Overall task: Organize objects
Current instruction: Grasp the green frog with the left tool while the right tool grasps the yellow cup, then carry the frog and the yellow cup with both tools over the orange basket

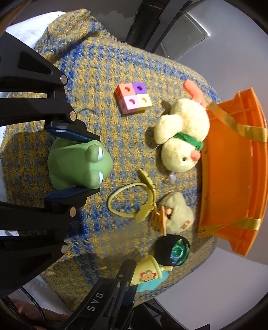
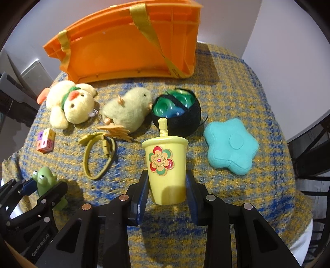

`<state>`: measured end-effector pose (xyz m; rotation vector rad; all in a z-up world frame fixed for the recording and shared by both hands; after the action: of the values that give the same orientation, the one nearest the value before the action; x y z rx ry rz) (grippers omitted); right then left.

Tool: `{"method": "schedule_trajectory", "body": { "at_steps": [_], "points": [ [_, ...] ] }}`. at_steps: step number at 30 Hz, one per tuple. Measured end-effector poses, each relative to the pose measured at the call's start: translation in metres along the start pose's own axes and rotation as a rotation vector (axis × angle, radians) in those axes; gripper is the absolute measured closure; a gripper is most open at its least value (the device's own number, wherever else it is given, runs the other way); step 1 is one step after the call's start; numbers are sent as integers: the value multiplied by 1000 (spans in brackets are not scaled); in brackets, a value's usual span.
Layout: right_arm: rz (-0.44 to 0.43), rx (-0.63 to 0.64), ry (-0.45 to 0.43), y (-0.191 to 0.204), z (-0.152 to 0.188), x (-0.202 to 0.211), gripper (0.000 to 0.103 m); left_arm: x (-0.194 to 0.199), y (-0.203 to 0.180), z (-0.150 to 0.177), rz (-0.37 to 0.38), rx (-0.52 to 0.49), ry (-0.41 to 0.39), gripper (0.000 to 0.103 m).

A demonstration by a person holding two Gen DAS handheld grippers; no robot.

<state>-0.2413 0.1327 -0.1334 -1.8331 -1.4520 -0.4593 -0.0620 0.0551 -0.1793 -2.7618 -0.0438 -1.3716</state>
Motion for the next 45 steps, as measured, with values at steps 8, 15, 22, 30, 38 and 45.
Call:
{"method": "schedule_trajectory", "body": {
  "at_steps": [8,15,22,30,38,45],
  "points": [
    [-2,12,-56,2,-20,27,69,27,11,-14,-20,18,-39,64],
    [-9,17,-101,12,-37,58,69,50,19,-39,-25,24,-83,64],
    [-20,24,-164,10,-58,82,69,67,25,-64,-33,38,-124,64],
    [-33,26,-221,10,-81,101,69,83,29,-93,-53,31,-189,64],
    [-37,48,-280,14,-102,116,69,93,34,-117,-58,45,-229,64],
    [-60,77,-340,20,-122,124,69,97,44,-143,-69,59,-266,64]
  ]
}}
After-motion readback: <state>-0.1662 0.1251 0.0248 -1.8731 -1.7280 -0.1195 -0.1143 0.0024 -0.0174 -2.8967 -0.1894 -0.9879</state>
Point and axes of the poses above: each gripper's, at about its wrist camera, not at the fingertips, and x roughly against the way its jaws point, y to its left, z to its underside, the point moved 1 cm from there along -x, roughly the way its jaws point, and after that the axes turned 15 degrees about -y, right-handed, at the moved point
